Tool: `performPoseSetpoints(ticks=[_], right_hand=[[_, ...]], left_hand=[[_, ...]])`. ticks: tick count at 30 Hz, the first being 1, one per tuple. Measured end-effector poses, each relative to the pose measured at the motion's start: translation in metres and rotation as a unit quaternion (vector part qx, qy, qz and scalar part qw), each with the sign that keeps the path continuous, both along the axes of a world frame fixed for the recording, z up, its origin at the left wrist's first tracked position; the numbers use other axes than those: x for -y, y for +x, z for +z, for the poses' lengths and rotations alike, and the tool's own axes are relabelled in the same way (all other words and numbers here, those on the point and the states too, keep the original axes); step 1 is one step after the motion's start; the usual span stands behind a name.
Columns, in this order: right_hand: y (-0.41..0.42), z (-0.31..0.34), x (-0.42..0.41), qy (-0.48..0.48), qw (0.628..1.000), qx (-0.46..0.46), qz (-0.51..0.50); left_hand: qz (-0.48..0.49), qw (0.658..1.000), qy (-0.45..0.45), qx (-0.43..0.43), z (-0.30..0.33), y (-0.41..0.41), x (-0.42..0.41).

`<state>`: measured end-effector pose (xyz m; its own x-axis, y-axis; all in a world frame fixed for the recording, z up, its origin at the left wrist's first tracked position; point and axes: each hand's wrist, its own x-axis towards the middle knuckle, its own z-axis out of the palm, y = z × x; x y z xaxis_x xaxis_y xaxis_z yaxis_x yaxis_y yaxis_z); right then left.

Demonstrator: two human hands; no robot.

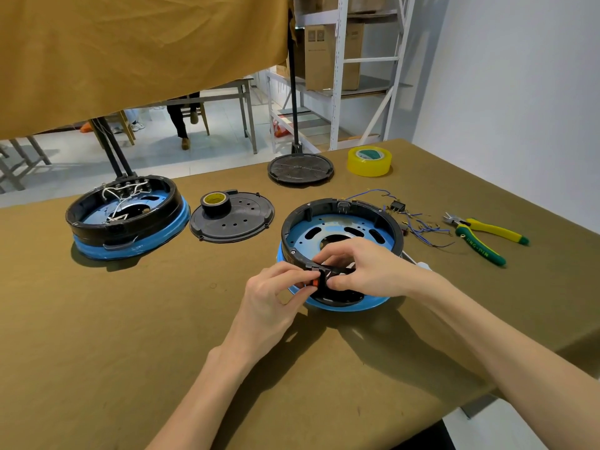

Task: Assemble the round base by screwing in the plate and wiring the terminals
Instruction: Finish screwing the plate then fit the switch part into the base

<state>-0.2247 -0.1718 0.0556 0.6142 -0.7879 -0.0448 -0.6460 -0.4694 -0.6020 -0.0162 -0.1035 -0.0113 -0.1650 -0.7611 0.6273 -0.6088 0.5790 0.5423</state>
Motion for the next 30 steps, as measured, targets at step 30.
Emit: performPoseSetpoints(ticks=[30], right_hand=[[0.009, -0.033, -0.007, -0.185, 0.978, 0.023, -0.089]], left_hand=[[0.017, 0.995, 0.033, 0.094, -0.003, 0.018, 0.025]])
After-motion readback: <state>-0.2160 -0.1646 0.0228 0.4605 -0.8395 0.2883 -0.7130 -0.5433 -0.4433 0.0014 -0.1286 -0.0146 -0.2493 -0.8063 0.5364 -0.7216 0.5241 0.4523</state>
